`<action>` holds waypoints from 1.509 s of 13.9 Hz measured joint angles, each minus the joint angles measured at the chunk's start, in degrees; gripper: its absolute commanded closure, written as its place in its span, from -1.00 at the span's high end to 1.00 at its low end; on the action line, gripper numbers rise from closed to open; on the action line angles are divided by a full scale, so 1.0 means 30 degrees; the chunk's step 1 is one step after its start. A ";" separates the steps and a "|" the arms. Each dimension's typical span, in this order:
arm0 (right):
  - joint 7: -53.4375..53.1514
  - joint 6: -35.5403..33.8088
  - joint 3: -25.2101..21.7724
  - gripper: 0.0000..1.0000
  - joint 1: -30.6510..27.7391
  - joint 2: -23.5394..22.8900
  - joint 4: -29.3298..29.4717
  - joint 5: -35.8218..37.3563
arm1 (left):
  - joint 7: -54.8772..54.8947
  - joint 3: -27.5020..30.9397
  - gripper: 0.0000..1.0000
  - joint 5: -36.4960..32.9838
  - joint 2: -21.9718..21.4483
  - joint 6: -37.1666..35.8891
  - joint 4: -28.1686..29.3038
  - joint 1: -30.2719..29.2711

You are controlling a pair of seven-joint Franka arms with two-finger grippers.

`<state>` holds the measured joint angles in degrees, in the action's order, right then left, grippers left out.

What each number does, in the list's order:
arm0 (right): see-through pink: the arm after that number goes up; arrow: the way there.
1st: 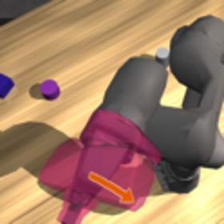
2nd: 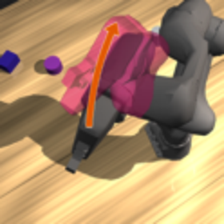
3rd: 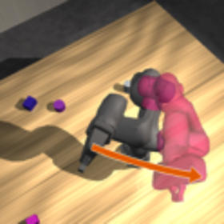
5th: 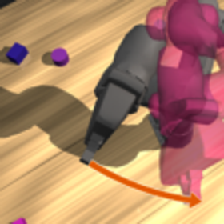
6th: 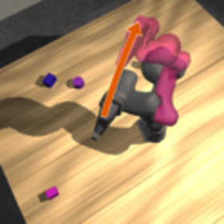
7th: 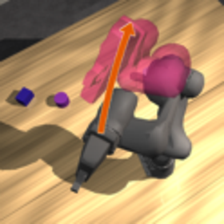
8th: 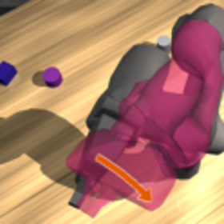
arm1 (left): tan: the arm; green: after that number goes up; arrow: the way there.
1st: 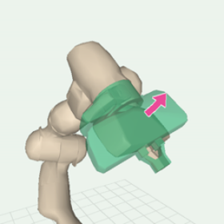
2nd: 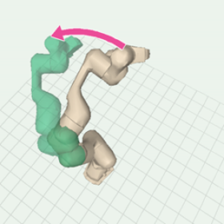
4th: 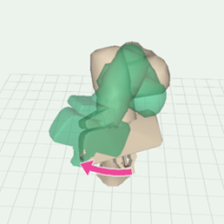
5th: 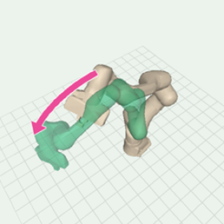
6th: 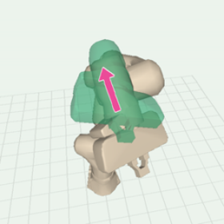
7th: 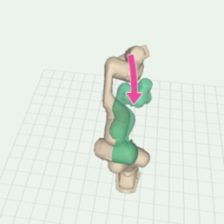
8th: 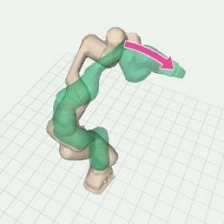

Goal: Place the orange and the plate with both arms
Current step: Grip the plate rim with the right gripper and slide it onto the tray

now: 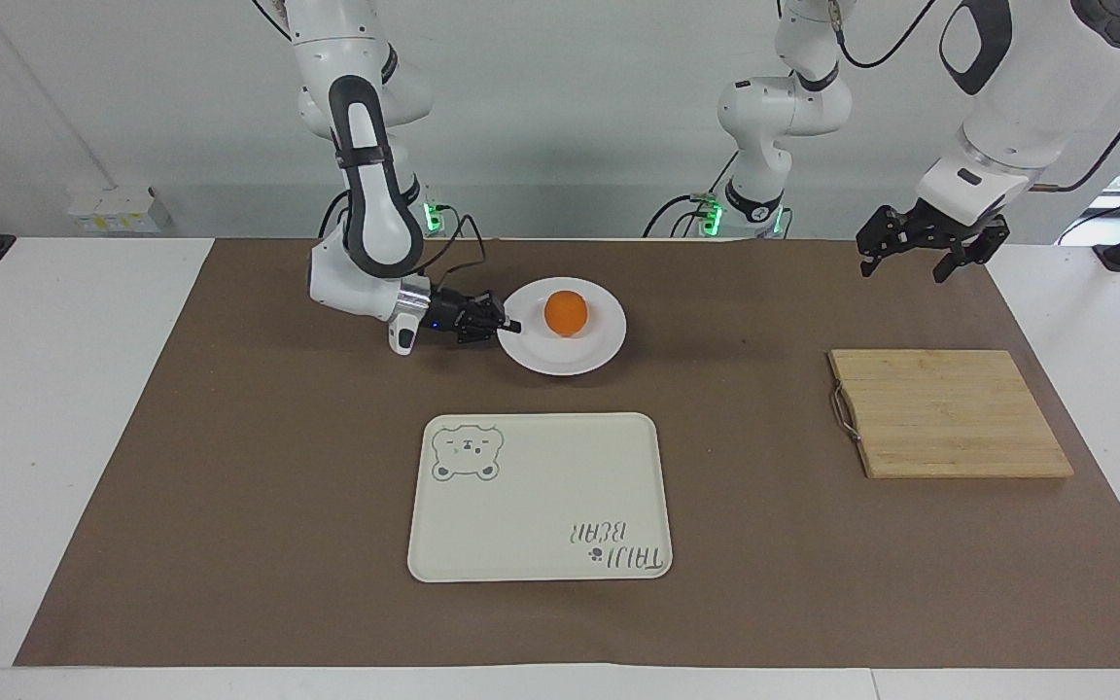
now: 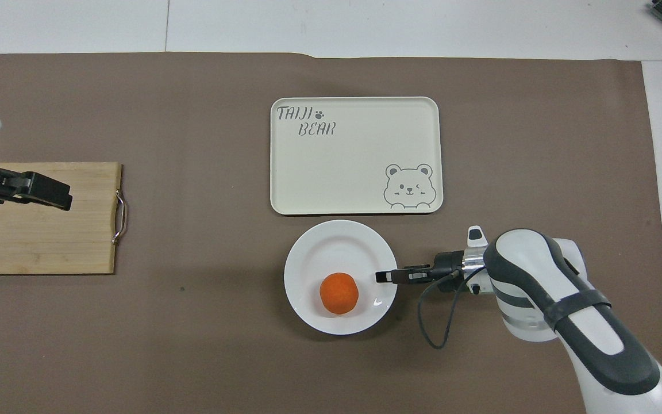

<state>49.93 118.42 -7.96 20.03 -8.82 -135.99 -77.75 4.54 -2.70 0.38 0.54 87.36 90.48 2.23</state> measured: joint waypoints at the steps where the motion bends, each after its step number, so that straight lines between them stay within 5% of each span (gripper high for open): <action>1: -0.0401 -0.0009 -0.0004 -1.00 -0.0008 -0.0359 0.0604 -0.0011 | 0.0000 0.0000 1.00 0.0000 0.0000 0.0000 0.0000 0.0000; 15: -0.7449 -0.0443 -0.0062 -1.00 -0.1551 -0.5704 1.1366 0.1927 | 0.0000 0.0000 1.00 0.0000 0.0000 0.0000 0.0000 0.0000; 21: -0.7922 -0.0565 -0.0060 -1.00 -0.2232 -0.8729 1.4584 0.1940 | 0.0000 0.0000 1.00 0.0000 0.0000 0.0000 0.0000 0.0000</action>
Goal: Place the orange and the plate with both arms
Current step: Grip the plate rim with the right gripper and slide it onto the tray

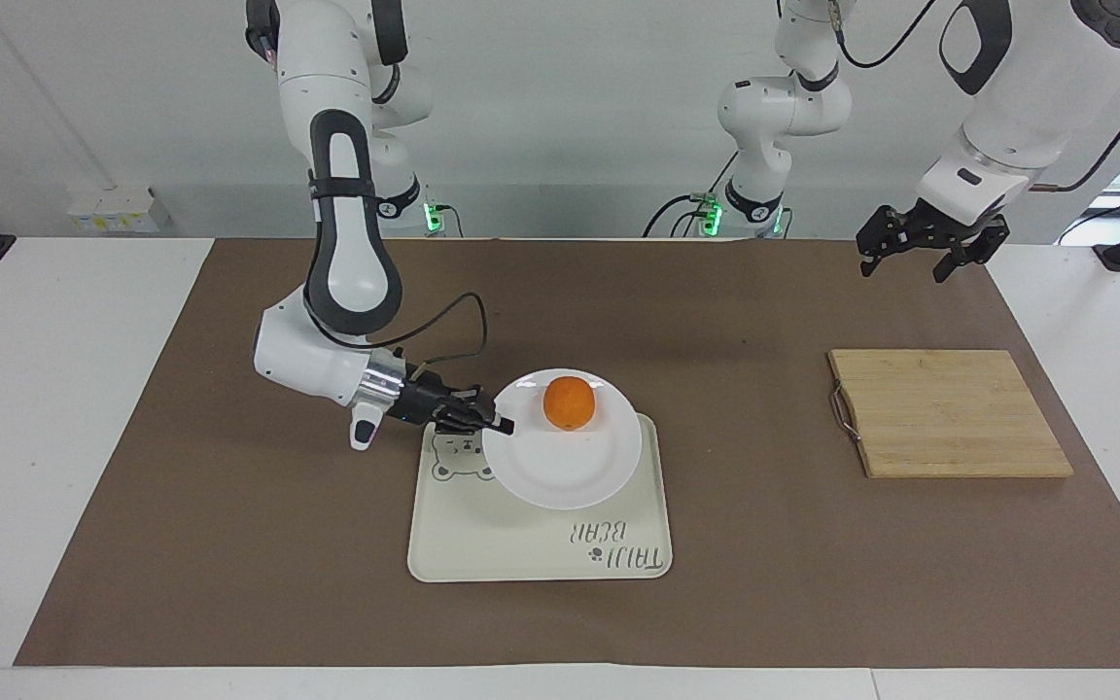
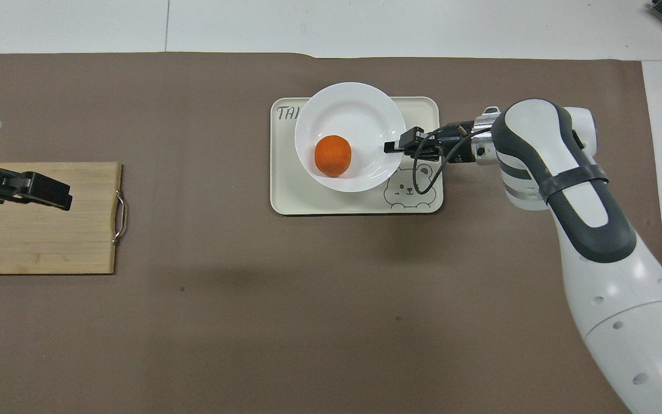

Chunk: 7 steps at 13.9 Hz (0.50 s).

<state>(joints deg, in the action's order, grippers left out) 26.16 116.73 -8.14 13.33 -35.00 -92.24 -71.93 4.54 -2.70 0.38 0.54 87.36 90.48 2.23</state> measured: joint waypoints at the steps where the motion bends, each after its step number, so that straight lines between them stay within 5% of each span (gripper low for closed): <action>1: 0.0001 -0.0014 0.0017 -1.00 0.0023 -0.0216 0.0137 0.0083 | 0.0000 0.0000 1.00 0.0000 0.0000 0.0000 0.0000 0.0000; 7: 0.0850 -0.0288 0.0033 -1.00 0.0042 -0.0581 -0.0167 0.0688 | 0.0000 0.0000 1.00 0.0000 0.0000 0.0000 0.0000 0.0000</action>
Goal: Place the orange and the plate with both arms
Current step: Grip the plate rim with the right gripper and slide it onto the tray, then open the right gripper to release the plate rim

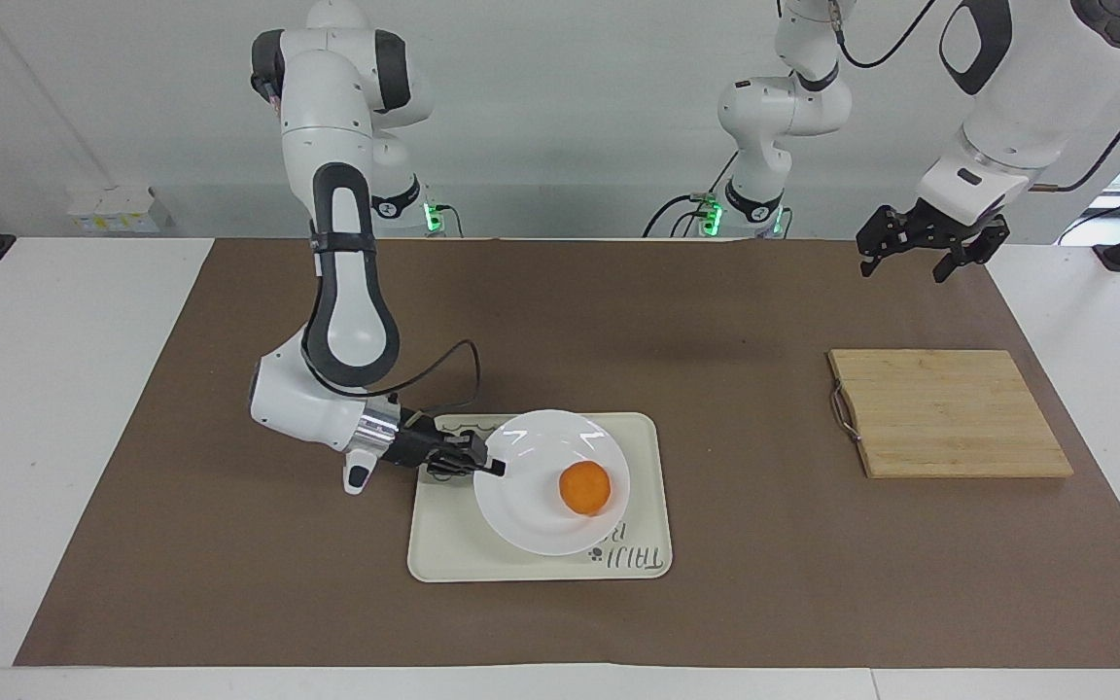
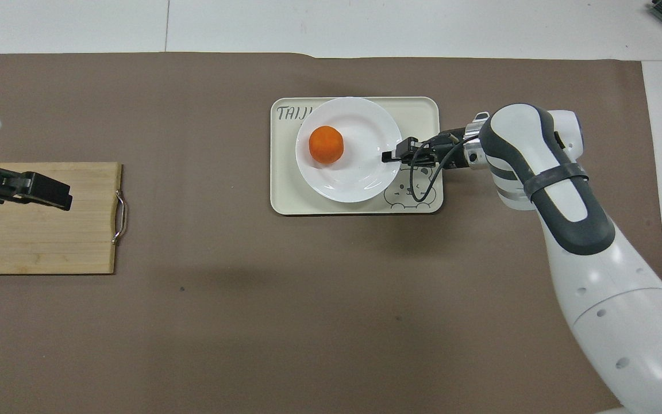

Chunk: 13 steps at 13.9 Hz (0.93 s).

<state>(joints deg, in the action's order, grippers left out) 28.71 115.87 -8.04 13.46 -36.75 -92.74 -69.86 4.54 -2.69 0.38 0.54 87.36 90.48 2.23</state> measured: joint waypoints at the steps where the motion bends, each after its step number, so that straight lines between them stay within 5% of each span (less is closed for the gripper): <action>1: 0.0060 -0.0031 0.0000 -1.00 0.0014 0.0001 -0.0156 0.0044 | 0.0000 0.0000 1.00 0.0000 0.0000 0.0000 0.0000 0.0000; 6: 0.0307 -0.0120 -0.0013 -1.00 -0.0019 0.0025 -0.0564 0.0491 | 0.0000 0.0000 1.00 0.0000 0.0000 0.0000 0.0000 0.0000; 7: 0.0307 -0.0229 -0.0034 -0.74 -0.0036 0.0037 -0.0566 0.0520 | 0.0000 0.0000 1.00 0.0000 0.0000 0.0000 0.0000 0.0000; 8: 0.0307 -0.0384 -0.0069 -0.27 -0.0056 0.0038 -0.0573 0.0534 | 0.0000 0.0000 1.00 0.0000 0.0000 0.0000 0.0000 0.0000; 9: 0.0305 -0.0538 -0.0084 0.68 -0.0093 0.0044 -0.0577 0.0535 | 0.0000 0.0000 1.00 0.0000 0.0000 0.0000 0.0000 0.0000; 10: 0.0290 -0.0688 -0.0092 1.00 -0.0133 0.0068 -0.0577 0.0535 | 0.0000 0.0000 1.00 0.0000 0.0000 0.0000 0.0000 0.0000; 13: -0.0627 -0.0718 -0.0141 1.00 -0.0144 0.0378 -0.0462 0.1670 | 0.0000 0.0000 1.00 0.0000 0.0000 0.0000 0.0000 0.0000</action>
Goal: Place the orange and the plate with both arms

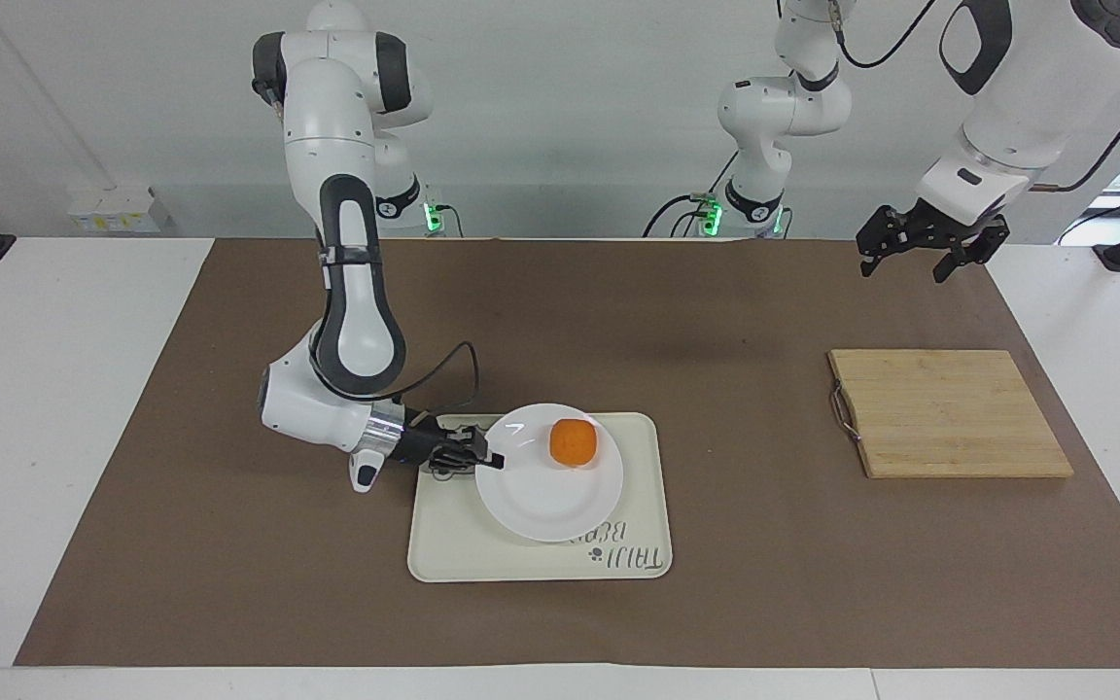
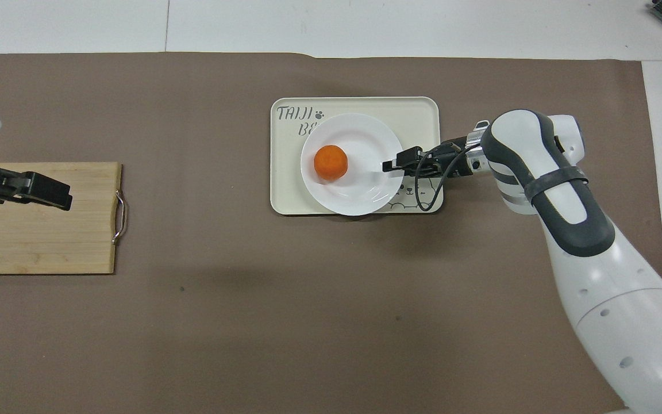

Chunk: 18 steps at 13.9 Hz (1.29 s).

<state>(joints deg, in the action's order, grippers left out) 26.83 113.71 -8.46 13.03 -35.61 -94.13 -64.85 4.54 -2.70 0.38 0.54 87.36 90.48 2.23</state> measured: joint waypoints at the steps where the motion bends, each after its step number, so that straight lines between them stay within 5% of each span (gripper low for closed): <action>1: -0.0691 0.0001 -0.0014 1.00 -0.0001 0.0229 0.0186 0.1001 | 0.0000 0.0000 1.00 0.0000 0.0000 0.0000 0.0000 0.0000; 7: -0.3258 0.0093 -0.0468 1.00 -0.0003 0.2098 0.0948 0.6205 | 0.0000 0.0000 1.00 0.0000 0.0000 0.0000 0.0000 0.0000; 14: -0.7327 0.0834 -0.0901 1.00 0.0002 0.5135 0.1450 1.6432 | 0.0000 0.0000 1.00 0.0000 0.0000 0.0000 0.0000 0.0000; 18: -0.7769 -0.0123 -0.0950 1.00 -0.0582 0.6704 0.1457 1.8166 | 0.0000 0.0000 1.00 0.0000 0.0000 0.0000 0.0000 -0.0001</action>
<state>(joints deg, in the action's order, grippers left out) 3.52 113.34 -11.31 11.28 -15.50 -89.75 -10.36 4.54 -2.69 0.37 0.54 87.36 90.48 2.23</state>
